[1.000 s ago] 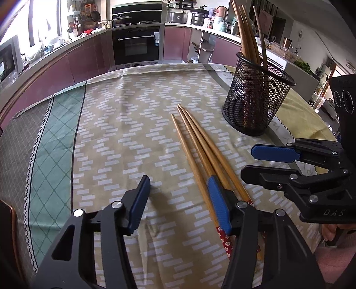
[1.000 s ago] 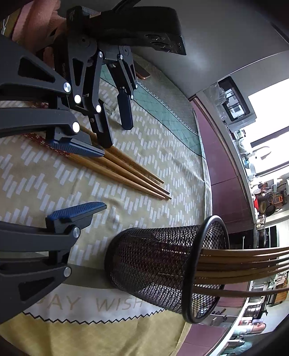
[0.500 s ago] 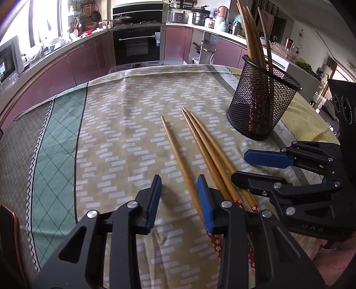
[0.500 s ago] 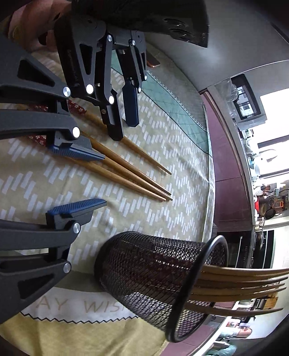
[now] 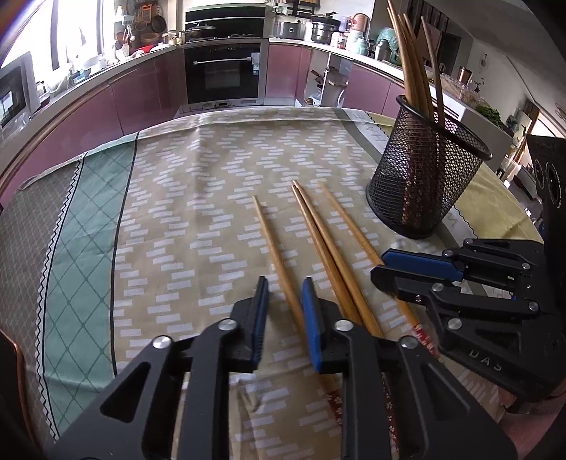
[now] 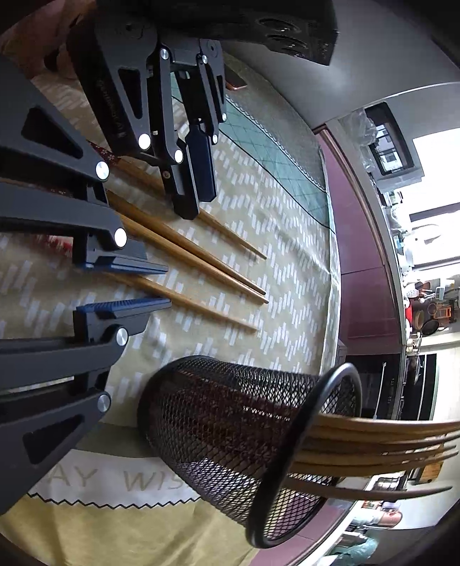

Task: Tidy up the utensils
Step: 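Grasp a chopstick with the left gripper while the right gripper grasps another, then lift both chopsticks upright and carry them above the mesh cup, then insert the chopsticks into the mesh cup and open both grippers, then grasp a chopstick with the left gripper while the right gripper grasps another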

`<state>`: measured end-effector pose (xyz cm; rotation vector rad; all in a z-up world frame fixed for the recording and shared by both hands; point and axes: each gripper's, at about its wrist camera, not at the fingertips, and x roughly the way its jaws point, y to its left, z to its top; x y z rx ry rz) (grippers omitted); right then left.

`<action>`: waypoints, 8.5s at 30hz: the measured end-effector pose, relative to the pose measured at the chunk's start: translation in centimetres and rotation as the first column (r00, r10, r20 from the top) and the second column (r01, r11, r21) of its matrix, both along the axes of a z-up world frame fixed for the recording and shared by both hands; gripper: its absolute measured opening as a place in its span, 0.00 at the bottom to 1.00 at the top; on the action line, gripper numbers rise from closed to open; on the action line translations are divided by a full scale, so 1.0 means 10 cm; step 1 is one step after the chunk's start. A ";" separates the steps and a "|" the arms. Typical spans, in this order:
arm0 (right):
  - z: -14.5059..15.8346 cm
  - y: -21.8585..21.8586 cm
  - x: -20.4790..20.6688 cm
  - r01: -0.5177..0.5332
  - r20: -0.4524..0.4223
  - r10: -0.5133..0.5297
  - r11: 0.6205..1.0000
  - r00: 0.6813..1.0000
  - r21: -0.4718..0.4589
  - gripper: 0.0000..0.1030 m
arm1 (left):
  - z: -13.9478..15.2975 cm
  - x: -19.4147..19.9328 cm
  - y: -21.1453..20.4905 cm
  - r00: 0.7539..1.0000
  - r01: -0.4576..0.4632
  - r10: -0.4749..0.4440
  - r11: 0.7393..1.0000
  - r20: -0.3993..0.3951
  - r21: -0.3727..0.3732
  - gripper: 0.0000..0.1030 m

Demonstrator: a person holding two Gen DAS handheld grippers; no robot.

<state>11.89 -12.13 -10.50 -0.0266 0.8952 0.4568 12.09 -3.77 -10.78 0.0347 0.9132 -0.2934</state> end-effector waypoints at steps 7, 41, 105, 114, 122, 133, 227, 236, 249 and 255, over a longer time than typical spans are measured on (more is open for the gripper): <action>0.00 -0.13 0.01 0.025 -0.026 -0.023 0.998 0.999 0.065 0.06 | 0.00 0.02 0.04 1.000 -0.029 0.029 0.999 -0.008 -0.029 0.09; 0.73 -0.90 -0.40 -0.036 0.124 -0.011 0.928 0.992 0.370 0.05 | 0.92 -0.40 0.33 0.986 0.124 -0.082 0.945 0.148 -0.304 0.07; 1.53 -1.39 0.13 0.046 0.327 -0.139 0.959 0.935 0.278 0.05 | 1.80 0.31 -0.29 0.925 0.273 -0.166 0.916 0.343 -0.294 0.07; 1.38 -1.35 0.26 0.076 0.273 -0.144 0.966 0.951 0.245 0.05 | 1.69 0.30 -0.41 0.922 0.308 -0.239 0.929 0.306 -0.204 0.07; 1.19 -1.33 0.36 0.093 0.206 -0.138 0.972 0.969 0.216 0.05 | 1.57 0.44 -0.48 0.928 0.327 -0.285 0.932 0.241 -0.154 0.08; 0.99 -1.37 0.53 0.120 0.135 -0.150 0.971 0.979 0.208 0.05 | 1.37 0.64 -0.63 0.941 0.318 -0.300 0.943 0.159 -0.098 0.09; 0.02 0.02 0.10 -0.016 -0.035 0.017 0.999 0.999 0.036 0.06 | 0.21 -0.33 0.23 0.993 -0.003 0.006 1.000 0.115 -0.027 0.71; 0.03 -0.22 0.03 0.023 -0.050 -0.019 0.997 0.999 0.077 0.05 | 0.07 -0.19 -0.02 0.997 0.057 -0.057 0.998 0.049 -0.010 0.58; 0.03 -0.15 0.04 -0.005 -0.010 0.005 1.000 1.000 -0.024 0.09 | 0.01 0.00 -0.17 0.997 0.078 -0.078 0.997 0.001 0.007 0.36; 0.03 -0.01 0.13 -0.029 0.012 0.030 0.997 0.999 -0.069 0.11 | 0.00 0.11 -0.20 0.998 0.070 -0.070 0.997 -0.002 0.022 0.19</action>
